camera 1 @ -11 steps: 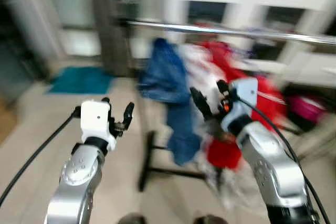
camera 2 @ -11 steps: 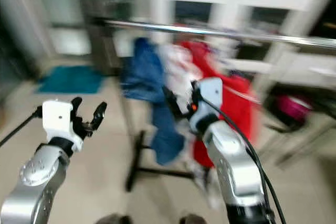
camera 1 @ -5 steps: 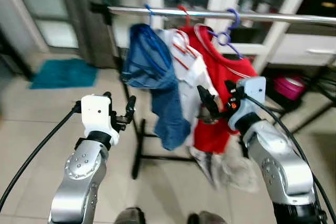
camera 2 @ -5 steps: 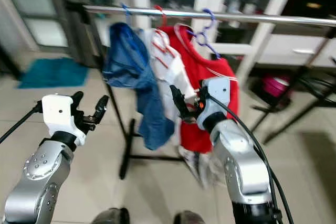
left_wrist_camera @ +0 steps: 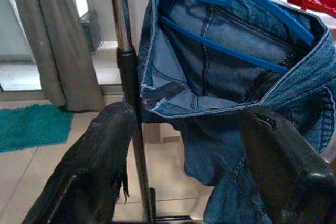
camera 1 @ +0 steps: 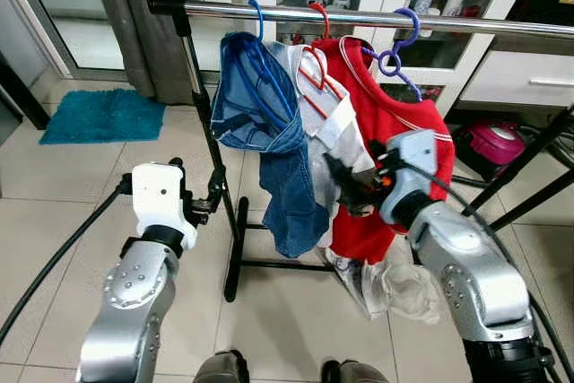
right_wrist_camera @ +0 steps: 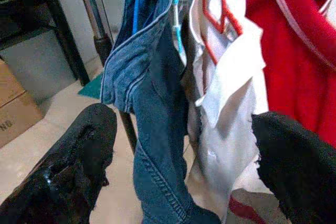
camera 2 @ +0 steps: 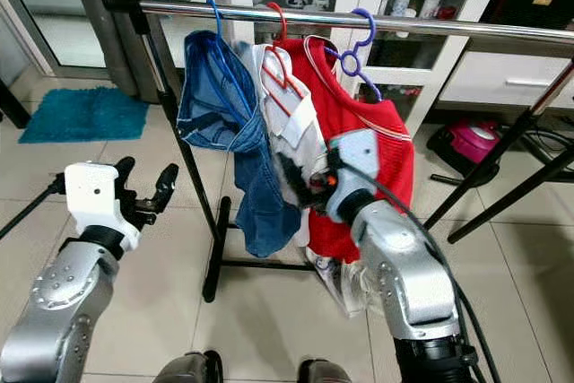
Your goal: Hang hanger
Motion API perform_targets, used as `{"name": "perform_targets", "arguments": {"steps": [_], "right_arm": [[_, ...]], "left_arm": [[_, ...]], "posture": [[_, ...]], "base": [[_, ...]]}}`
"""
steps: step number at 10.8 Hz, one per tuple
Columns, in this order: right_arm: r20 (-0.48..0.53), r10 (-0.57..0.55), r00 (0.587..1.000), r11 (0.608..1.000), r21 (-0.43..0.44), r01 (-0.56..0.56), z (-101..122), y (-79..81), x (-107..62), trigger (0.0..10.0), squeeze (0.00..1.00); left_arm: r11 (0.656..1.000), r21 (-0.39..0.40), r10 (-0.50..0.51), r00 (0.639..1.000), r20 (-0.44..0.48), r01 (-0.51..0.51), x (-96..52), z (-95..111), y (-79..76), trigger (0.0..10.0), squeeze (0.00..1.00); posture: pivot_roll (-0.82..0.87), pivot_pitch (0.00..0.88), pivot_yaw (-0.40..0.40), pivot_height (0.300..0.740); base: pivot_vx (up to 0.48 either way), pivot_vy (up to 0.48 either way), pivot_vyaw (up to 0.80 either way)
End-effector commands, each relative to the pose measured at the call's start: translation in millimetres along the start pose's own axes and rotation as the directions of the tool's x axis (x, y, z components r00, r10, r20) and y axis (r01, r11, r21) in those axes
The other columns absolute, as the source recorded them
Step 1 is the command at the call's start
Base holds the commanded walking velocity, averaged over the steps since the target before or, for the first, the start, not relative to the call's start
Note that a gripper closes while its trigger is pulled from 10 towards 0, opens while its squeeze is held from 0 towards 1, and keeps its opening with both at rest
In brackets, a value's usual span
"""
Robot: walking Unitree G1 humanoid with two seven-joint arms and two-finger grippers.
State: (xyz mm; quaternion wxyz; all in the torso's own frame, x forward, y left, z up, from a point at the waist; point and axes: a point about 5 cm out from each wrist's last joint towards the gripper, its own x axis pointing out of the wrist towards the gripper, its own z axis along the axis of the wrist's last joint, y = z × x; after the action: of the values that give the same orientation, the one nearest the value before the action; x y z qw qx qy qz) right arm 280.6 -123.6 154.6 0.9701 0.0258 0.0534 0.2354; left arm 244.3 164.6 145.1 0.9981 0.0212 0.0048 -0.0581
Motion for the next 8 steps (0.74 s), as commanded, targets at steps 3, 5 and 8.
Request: {"name": "perform_targets", "arguments": {"steps": [3,5,8], "right_arm": [[-0.050,-0.009,0.999,1.000,0.010,0.009,-8.7,3.3,-7.8,10.0,0.00],[-0.054,-0.019,0.998,1.000,0.000,0.019,-7.7,0.7,-9.9,10.0,0.00],[-0.011,-0.023,1.000,1.000,0.011,0.023,-7.4,4.0,-9.3,10.0,0.00]], "left_arm": [[0.999,0.010,-0.033,0.999,-0.036,0.033,-6.2,-2.8,-0.2,10.0,0.00],[0.999,0.003,-0.041,0.998,-0.038,0.041,-5.5,-2.8,-4.3,10.0,0.00],[0.999,0.000,-0.051,0.998,-0.031,0.051,-9.1,-3.1,-4.6,10.0,0.00]], "posture": [[-0.04,0.172,0.029,0.740],[-0.05,0.176,0.030,0.740],[-0.02,0.157,0.046,0.740]], "base": [[0.000,0.000,0.00],[0.000,0.000,0.00],[0.000,0.000,0.00]]}}
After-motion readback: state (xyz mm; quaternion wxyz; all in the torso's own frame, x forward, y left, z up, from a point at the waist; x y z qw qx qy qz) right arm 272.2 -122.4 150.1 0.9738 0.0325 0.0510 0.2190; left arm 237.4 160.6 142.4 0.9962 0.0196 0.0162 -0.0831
